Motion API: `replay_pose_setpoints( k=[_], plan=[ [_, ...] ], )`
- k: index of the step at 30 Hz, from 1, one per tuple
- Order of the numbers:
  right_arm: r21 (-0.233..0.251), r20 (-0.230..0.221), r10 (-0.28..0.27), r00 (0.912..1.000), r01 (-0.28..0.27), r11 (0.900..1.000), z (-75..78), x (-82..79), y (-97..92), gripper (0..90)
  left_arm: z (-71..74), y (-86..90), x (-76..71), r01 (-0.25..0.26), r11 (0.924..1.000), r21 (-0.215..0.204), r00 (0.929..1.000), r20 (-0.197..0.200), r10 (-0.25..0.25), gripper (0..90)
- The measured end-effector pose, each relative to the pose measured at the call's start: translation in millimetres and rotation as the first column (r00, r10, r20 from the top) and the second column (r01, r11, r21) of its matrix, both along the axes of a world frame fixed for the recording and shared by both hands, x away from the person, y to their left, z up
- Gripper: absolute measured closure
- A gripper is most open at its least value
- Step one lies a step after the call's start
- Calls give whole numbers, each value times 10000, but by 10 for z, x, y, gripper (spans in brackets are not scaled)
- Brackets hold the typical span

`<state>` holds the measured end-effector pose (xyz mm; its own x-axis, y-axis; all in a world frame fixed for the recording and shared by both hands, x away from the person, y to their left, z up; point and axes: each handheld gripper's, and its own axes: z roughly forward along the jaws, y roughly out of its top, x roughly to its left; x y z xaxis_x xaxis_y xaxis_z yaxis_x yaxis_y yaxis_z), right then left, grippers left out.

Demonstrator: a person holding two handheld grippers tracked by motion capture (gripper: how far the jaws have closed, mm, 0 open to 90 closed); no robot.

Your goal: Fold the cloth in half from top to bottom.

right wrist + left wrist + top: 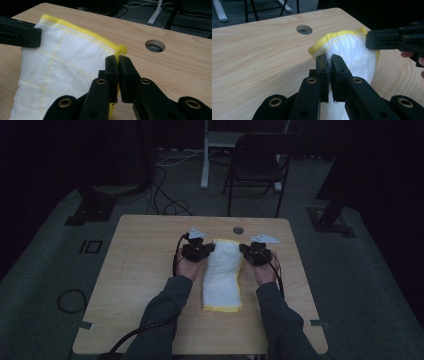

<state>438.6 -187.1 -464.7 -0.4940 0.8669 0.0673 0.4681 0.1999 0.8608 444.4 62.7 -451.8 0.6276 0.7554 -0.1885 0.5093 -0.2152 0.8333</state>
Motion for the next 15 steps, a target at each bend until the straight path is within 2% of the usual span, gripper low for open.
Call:
replay_pose_setpoints(
  k=[15],
  plan=[
    [226,233,303,9993,-308,9993,40,-180,-27,869,22,48,-184,130,9998,-138,9995,290,-126,860]
  ],
)
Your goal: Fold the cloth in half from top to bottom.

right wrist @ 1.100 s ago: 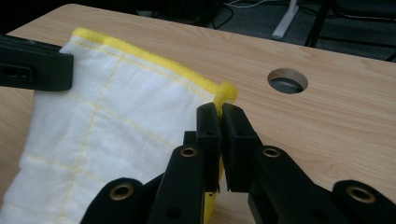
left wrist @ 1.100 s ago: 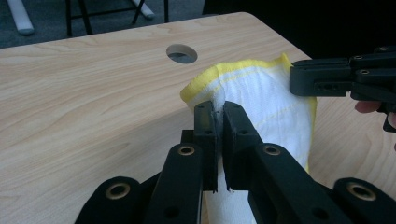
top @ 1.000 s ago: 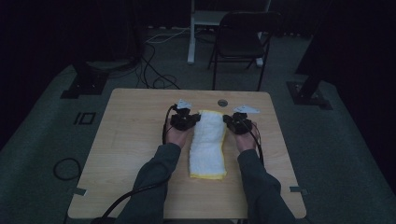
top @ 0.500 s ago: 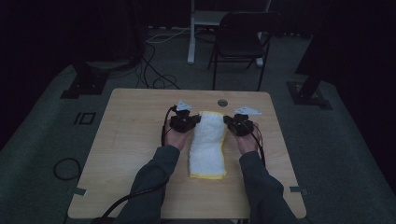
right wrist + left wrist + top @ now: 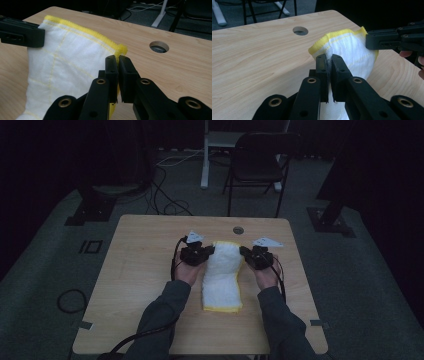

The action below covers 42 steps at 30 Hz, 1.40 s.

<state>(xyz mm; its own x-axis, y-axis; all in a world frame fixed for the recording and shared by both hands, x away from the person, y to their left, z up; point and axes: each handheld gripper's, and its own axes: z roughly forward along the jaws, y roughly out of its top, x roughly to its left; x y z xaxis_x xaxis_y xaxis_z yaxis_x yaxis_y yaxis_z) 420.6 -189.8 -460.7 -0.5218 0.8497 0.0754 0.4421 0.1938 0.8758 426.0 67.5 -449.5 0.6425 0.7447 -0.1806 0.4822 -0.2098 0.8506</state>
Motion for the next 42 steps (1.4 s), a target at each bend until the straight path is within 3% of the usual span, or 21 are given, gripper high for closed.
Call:
replay_pose_setpoints(
  k=[16,22,33,42],
  plan=[
    [34,187,611,9980,-612,9981,14,-198,111,869,-99,197,-252,-87,9995,-294,9999,115,90,843],
    [72,196,732,9971,-733,9973,-22,-251,137,869,-128,258,-331,-70,9986,-524,9999,94,75,772],
    [176,201,949,9953,-953,9953,-73,-329,172,870,-74,327,-270,-530,9934,-1014,9981,245,558,579],
    [183,308,1116,9933,-1122,9935,-92,-379,205,870,-38,293,-105,-876,9867,-1371,9959,98,898,535]
  ],
)
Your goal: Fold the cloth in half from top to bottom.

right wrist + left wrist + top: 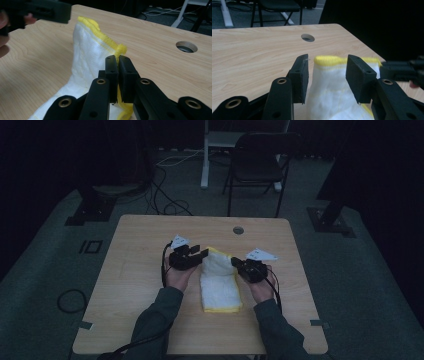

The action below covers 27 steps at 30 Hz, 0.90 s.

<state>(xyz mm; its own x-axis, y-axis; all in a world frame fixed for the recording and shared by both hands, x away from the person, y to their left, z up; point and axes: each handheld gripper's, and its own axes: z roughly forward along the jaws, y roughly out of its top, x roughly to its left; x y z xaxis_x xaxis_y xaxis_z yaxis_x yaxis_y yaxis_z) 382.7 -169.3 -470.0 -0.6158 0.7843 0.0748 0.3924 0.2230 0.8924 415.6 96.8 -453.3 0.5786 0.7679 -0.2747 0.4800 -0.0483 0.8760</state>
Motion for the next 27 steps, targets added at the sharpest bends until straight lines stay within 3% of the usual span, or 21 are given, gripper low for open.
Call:
replay_pose_setpoints(
  k=[8,11,14,18,22,27],
  plan=[
    [-33,57,127,9999,-127,9999,-26,-60,8,870,82,-84,164,-236,9997,-38,9997,-54,236,537],
    [-45,84,150,9999,-149,9999,-32,-69,7,870,75,-111,208,-298,9995,80,9993,-208,300,547],
    [-67,113,161,9998,-160,9998,-39,-81,1,870,30,-126,244,-301,9995,-44,9977,-616,298,570],
    [-13,121,135,9998,-135,9999,-46,-100,-13,870,5,-131,215,39,10000,6,9960,-888,-38,687],
    [21,159,94,9998,-95,10000,-54,-129,-31,869,28,-116,133,205,9998,33,9962,-848,-201,805],
    [36,203,55,9998,-56,10000,-67,-160,-52,868,57,-94,28,229,9997,46,9973,-701,-225,861]
  ],
)
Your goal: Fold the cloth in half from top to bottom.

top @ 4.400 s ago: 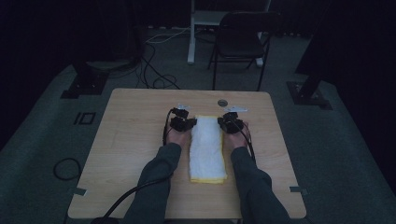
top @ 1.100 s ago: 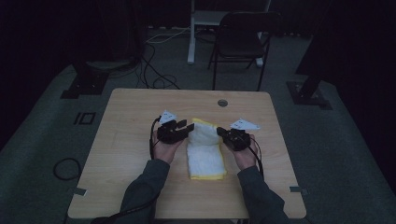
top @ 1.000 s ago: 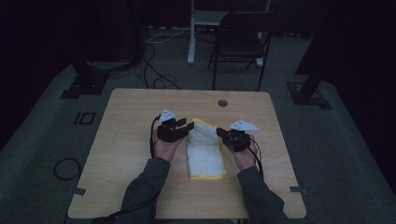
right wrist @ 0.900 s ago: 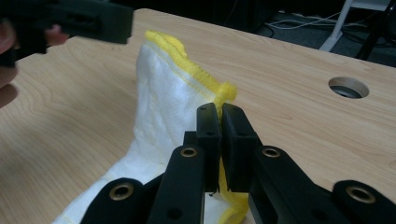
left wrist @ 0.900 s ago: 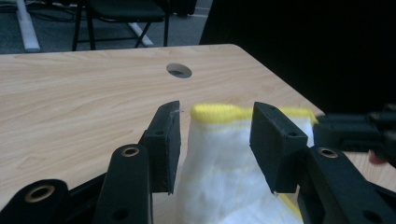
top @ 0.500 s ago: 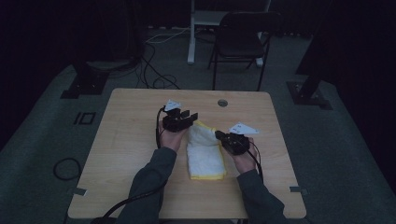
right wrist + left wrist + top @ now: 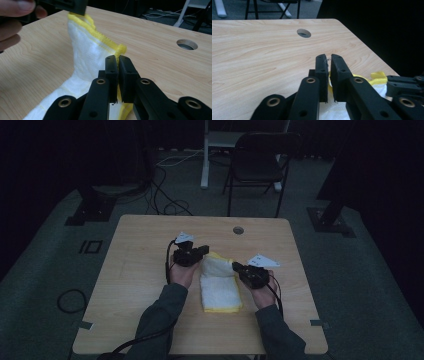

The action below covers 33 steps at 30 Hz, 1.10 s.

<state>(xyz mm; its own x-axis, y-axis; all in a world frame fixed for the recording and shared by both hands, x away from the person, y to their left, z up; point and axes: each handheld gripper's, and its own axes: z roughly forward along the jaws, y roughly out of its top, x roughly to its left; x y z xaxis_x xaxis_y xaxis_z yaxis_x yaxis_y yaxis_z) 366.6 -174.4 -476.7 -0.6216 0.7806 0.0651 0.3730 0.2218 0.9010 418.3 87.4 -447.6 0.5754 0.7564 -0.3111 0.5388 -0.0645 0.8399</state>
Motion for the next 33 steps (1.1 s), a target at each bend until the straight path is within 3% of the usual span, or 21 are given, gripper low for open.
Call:
replay_pose_setpoints(
  k=[7,13,33],
  plan=[
    [91,6,-164,9999,164,9998,-44,-55,-52,866,-3,39,-212,136,9998,-162,9994,315,-131,885],
    [64,-36,-152,9999,152,9999,-73,-93,-62,866,-58,38,-332,311,9995,-89,9990,323,-308,899],
    [125,-38,145,9999,-145,9998,-94,-199,-44,865,-82,105,-559,525,9986,-70,9980,356,-522,900]
  ],
)
